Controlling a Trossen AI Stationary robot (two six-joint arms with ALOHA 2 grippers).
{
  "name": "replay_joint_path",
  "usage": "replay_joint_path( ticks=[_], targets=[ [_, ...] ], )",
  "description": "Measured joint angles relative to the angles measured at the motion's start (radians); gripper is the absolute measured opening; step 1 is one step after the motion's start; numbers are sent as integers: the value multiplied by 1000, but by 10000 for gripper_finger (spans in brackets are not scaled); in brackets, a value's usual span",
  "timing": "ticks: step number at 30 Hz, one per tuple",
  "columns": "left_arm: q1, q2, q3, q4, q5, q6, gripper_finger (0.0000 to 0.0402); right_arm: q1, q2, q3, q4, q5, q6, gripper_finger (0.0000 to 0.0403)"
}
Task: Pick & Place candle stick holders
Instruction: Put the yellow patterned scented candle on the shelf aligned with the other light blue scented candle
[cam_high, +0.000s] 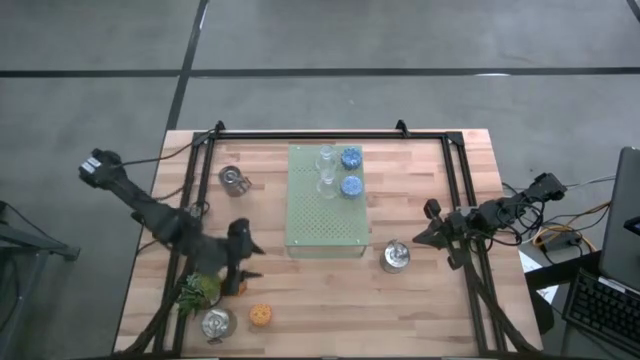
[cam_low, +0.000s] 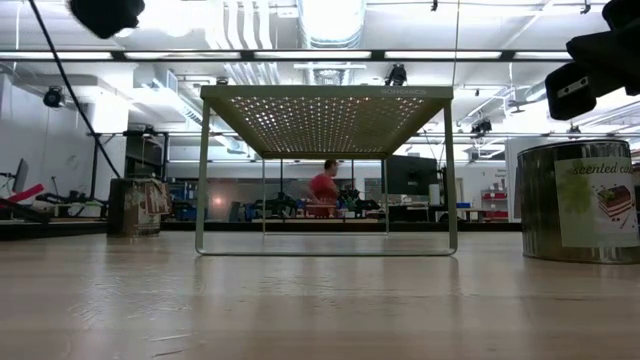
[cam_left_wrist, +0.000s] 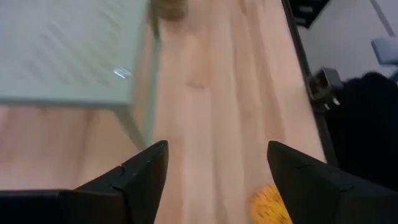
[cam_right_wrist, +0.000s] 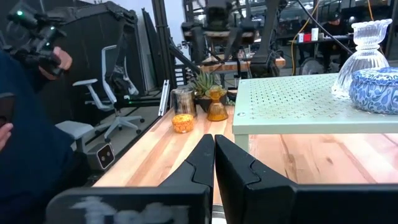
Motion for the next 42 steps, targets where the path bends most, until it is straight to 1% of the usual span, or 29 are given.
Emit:
replay_joint_path(
  ticks=[5, 8, 14, 18, 23, 33, 37, 42],
  targets=[
    [-72, 100, 0, 0, 3, -85, 316, 0, 0, 0, 0, 0, 0, 9],
    [-97, 161, 0, 1, 38, -101, 331, 0, 0, 0, 0, 0, 0, 9],
    [-131, 273, 0, 6, 174, -250, 335, 0, 0, 0, 0, 0, 0, 9],
    [-168, 342, 0, 29, 201, -282, 334, 0, 0, 0, 0, 0, 0, 9],
    [-174, 400, 0, 54, 203, -295, 334, 0, 0, 0, 0, 0, 0, 9],
    [-174, 500, 0, 198, 223, -279, 333, 0, 0, 0, 0, 0, 0, 9],
    [-173, 510, 0, 204, 226, -242, 333, 0, 0, 0, 0, 0, 0, 9],
    [-173, 511, 0, 197, 194, -178, 333, 0, 0, 0, 0, 0, 0, 9]
  ],
)
